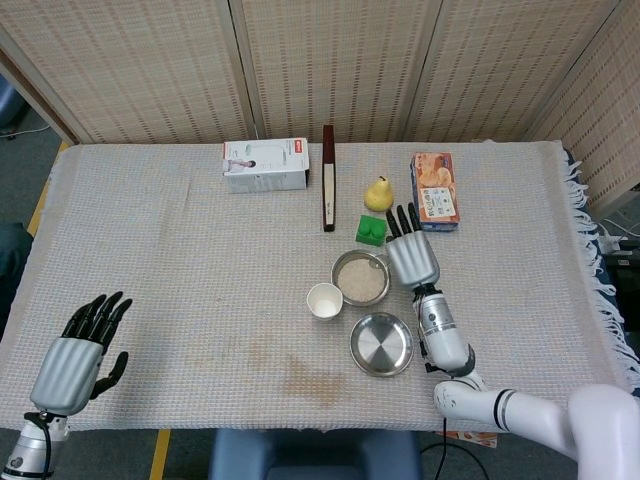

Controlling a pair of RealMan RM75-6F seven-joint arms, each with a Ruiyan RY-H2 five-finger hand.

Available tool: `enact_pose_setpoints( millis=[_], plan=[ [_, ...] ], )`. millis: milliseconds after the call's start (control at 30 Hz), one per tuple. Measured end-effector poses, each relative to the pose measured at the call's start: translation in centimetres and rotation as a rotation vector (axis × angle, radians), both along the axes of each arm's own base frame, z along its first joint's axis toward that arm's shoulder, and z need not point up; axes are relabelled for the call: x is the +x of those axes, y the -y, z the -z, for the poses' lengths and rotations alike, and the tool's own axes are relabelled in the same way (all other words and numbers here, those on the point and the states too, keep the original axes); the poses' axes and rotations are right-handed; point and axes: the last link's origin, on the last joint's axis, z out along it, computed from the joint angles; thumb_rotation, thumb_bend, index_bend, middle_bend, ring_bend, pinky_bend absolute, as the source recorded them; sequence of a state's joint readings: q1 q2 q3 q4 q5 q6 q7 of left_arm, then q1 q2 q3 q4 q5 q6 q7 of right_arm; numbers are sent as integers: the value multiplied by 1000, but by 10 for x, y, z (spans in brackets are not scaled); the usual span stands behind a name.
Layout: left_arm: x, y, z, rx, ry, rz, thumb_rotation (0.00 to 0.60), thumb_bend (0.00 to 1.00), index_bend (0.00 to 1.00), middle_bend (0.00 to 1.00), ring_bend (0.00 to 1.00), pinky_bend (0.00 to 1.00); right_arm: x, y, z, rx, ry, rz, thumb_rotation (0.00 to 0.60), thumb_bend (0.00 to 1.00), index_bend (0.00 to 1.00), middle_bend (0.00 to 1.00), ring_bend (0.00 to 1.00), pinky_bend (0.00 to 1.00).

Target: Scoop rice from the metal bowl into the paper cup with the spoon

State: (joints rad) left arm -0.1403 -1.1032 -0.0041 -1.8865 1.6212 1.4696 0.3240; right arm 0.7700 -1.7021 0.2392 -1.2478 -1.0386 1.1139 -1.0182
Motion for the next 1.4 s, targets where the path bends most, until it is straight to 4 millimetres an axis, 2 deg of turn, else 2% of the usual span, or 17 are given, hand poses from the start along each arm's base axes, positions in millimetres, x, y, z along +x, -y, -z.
enact_pose_setpoints(
  millis=[300, 633, 1100, 1400],
  plan=[
    [0, 1, -1, -2, 2, 3, 600, 452, 0, 0, 0, 128, 8, -8, 27, 13, -237, -99, 600, 399, 650, 77, 0, 0],
    [1, 1, -1, 0, 3, 3, 600, 452, 0, 0, 0, 128, 18, -15, 43, 35, -267, -133, 600, 399, 660, 77, 0, 0],
    [0, 1, -2, 2, 5, 5, 600, 453, 0, 0, 0, 128, 22, -23, 52, 114, -148, -59, 600, 399, 676, 77, 0, 0],
    [0, 2, -2, 1, 6, 2, 600, 453, 0, 0, 0, 128, 20, -18, 43, 149, 28, 68, 600, 399, 687, 80, 0, 0]
  ],
)
